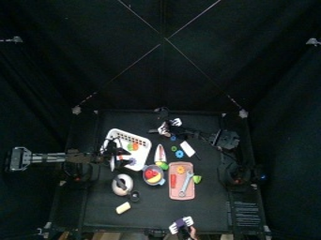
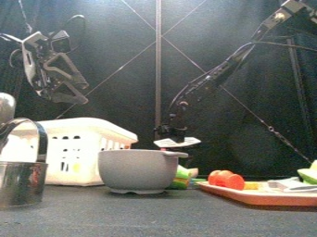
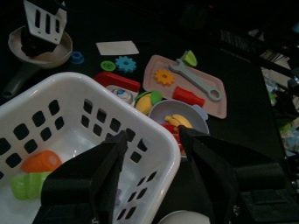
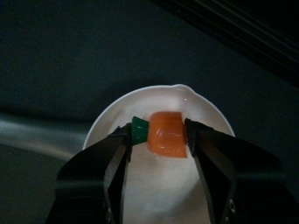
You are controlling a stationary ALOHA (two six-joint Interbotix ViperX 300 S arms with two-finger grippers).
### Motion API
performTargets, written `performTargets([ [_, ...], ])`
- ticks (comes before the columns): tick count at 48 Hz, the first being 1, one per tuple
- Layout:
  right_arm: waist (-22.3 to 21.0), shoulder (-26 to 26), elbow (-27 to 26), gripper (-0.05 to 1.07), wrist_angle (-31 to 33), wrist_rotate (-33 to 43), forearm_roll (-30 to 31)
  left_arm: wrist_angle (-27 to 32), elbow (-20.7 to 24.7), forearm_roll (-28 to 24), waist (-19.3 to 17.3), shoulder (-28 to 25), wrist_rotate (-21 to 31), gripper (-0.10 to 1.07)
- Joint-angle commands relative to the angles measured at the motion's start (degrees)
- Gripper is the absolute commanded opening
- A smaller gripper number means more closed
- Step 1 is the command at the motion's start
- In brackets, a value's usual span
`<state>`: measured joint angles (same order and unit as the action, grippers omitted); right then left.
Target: Place carrot top in plate
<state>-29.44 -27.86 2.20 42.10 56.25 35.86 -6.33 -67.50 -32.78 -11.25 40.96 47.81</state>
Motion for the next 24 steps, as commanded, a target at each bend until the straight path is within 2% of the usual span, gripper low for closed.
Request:
performTargets([
  [1, 0.3, 3.3, -1.6, 0.75, 0.0, 0.0, 0.3, -0.3, 0.8, 0.5, -0.1, -0.1, -0.1, 0.87],
  [12, 3.4, 6.9, -1.4, 0.75, 2.1, 0.0, 0.5, -0.3, 0.7, 0.8, -0.1, -0.1, -0.1, 0.87],
  [24, 10.9, 13.6, 2.1, 0.75, 4.0, 0.7, 0.3, -0.2, 1.1, 1.3, 0.4, 0.0, -0.1, 0.87],
])
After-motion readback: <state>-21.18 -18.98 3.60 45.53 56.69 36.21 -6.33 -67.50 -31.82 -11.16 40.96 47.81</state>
